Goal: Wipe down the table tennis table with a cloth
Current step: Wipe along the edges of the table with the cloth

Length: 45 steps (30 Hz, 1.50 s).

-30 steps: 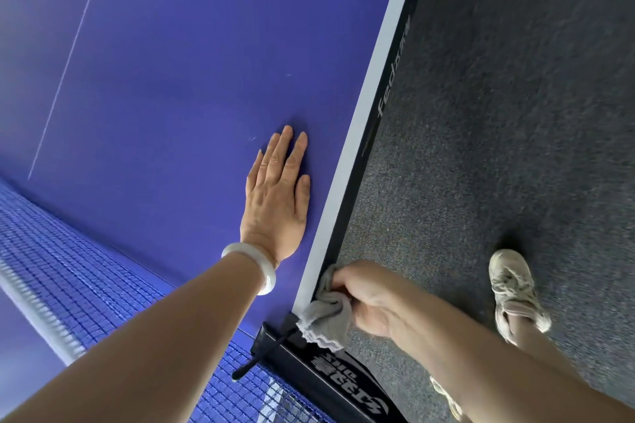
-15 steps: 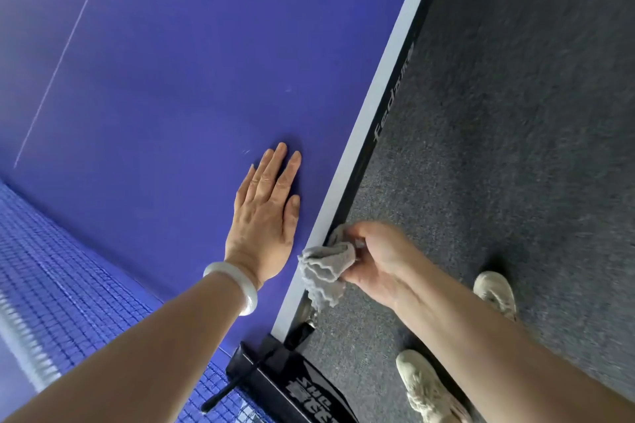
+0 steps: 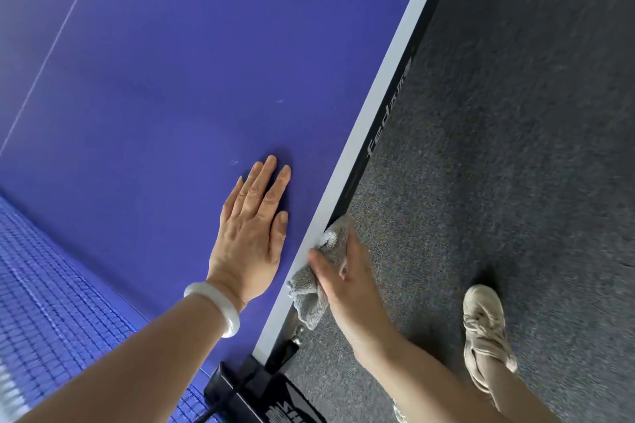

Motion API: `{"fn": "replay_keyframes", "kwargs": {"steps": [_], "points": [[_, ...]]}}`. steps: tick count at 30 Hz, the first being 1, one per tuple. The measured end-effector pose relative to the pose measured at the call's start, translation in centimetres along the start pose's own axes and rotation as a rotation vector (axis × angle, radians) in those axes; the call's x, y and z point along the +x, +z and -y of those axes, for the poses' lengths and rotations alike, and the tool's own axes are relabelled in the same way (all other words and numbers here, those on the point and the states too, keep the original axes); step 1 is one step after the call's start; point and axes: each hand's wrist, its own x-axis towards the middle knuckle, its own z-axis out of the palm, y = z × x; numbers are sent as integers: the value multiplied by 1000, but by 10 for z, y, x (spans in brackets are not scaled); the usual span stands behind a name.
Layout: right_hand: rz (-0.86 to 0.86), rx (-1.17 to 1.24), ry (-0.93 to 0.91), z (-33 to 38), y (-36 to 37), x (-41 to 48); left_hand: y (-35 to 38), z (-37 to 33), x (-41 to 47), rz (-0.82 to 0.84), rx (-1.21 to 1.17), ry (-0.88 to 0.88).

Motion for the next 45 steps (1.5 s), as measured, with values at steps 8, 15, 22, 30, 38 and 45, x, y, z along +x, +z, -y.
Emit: {"fn": "replay_keyframes", "kwargs": {"steps": [8,15,22,30,38,45], "points": [[12,714,366,27,10,21,0,0,0,-6,2,8],[-114,781,152,68,-19,60,-1,-1,0,10,1,0],[-210,7,-157,29,14,50,-2,-3,1,16,-1,1],[-496,158,-101,40,31,78,-2,-2,0,22,9,9],[-532,229,-83,29,49,61,-4,0,0,36,-21,15],[-541,217,-131,89,-9,138,-2,-1,0,25,-1,4]]}}
